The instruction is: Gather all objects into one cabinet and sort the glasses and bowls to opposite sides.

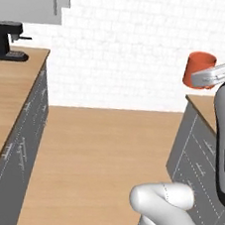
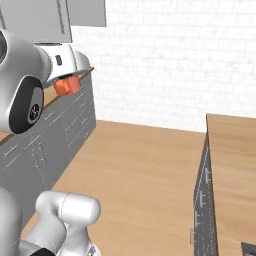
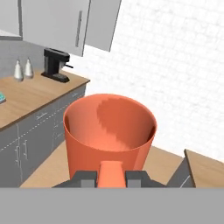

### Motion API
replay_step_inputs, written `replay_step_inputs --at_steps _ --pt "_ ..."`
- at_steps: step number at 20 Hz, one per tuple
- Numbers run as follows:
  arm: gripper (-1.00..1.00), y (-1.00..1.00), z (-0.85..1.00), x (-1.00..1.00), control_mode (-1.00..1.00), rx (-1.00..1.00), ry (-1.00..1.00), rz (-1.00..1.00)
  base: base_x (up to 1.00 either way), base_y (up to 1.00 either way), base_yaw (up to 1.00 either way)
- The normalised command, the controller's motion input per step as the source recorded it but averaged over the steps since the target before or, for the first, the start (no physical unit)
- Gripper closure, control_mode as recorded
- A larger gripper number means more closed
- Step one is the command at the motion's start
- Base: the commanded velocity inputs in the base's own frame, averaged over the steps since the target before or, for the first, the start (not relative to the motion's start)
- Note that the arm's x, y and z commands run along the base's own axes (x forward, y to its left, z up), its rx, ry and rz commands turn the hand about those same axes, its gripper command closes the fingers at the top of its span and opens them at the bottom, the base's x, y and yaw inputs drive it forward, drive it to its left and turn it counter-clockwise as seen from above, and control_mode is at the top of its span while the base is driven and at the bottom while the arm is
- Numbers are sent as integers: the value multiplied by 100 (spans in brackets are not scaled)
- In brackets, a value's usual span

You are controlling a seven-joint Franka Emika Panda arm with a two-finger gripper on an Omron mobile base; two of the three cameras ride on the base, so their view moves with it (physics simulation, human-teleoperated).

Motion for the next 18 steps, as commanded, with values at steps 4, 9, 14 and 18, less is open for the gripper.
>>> replay_step_inputs --at_steps 4,9,14,18 --pt "100 0 0 0 100 0 0 0 100 -13 -7" --pt "100 0 0 0 100 0 0 0 100 -16 0" --pt "100 0 0 0 100 0 0 0 100 -12 7" --pt "100 0 0 0 100 0 0 0 100 -14 28"
